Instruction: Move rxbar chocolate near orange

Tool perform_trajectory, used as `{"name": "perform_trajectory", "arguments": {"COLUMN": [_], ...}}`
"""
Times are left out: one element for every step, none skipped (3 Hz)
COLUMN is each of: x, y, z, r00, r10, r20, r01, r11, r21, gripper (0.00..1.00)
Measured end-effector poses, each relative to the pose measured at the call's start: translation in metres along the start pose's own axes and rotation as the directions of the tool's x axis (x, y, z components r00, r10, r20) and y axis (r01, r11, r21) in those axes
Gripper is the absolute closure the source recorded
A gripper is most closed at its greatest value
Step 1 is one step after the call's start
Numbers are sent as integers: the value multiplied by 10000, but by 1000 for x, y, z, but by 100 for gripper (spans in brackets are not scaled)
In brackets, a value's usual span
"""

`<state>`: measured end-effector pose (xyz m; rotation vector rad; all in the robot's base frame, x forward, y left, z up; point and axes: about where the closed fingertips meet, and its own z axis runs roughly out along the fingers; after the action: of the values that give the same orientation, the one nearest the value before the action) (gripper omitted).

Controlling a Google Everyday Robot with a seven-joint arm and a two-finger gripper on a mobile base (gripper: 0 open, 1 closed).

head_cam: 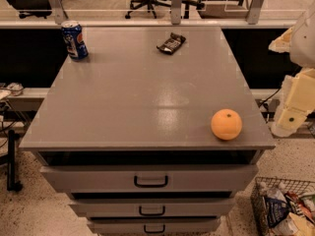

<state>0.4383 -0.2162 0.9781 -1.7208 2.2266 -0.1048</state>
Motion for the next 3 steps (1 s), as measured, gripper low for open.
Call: {"name": "perform_trajectory", "arguments": {"x": [0, -4, -21], "y": [0, -15, -57], "z": [0, 8, 29], "r00": [10000, 9995, 9938], "r10": [0, 88, 255], "r20": [0, 294, 1084], "r01": [0, -92, -301], "r11": [10000, 9999, 9987], "r21": [0, 136, 416], "gripper": [0, 0, 0]}}
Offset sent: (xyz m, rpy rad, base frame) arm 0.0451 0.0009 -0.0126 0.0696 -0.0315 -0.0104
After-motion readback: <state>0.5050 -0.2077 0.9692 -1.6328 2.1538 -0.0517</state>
